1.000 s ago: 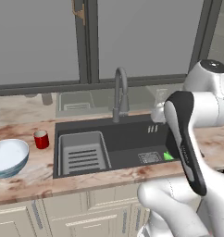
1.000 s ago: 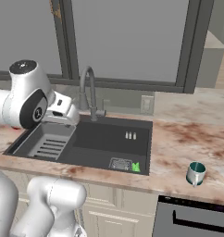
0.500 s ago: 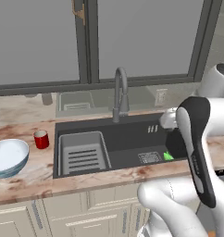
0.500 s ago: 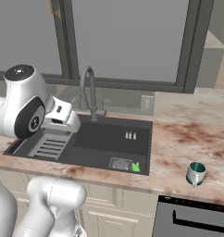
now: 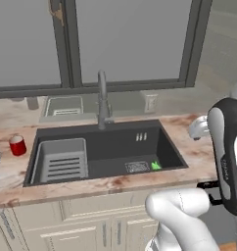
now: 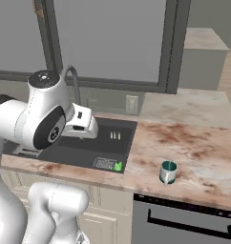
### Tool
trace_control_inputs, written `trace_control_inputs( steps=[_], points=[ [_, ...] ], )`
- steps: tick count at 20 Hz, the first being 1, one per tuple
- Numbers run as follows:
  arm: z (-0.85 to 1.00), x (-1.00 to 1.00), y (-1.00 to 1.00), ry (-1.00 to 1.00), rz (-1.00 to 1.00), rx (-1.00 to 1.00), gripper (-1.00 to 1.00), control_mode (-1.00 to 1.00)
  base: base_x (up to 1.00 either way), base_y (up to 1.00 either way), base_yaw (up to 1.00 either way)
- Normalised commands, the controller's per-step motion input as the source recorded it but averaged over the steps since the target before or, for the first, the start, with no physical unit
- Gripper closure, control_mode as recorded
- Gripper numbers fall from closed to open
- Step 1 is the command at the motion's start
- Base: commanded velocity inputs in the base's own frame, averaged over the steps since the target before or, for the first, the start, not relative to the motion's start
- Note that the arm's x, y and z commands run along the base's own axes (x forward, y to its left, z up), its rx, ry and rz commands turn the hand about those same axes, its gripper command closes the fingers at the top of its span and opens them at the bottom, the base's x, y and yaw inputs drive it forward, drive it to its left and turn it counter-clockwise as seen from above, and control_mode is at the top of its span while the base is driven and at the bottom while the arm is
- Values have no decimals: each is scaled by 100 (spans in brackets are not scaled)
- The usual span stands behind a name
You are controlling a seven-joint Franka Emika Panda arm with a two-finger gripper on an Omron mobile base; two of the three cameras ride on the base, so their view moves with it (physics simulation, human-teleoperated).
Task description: Clear the mugs and bowl far away from the sink.
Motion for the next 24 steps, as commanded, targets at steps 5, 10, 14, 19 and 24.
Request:
trace_control_inputs(
  steps=[5, 10, 14, 19, 24],
  points=[
    [0, 0, 0, 0, 0, 0, -100, 100, -39, -97, 5],
    [0, 0, 0, 0, 0, 0, -100, 100, -7, -44, -12],
    [0, 0, 0, 0, 0, 0, -100, 100, 4, -18, -34],
    [0, 0, 0, 0, 0, 0, -100, 100, 18, 8, -11],
    [0, 0, 0, 0, 0, 0, -100, 100, 13, 0, -9]
  ],
)
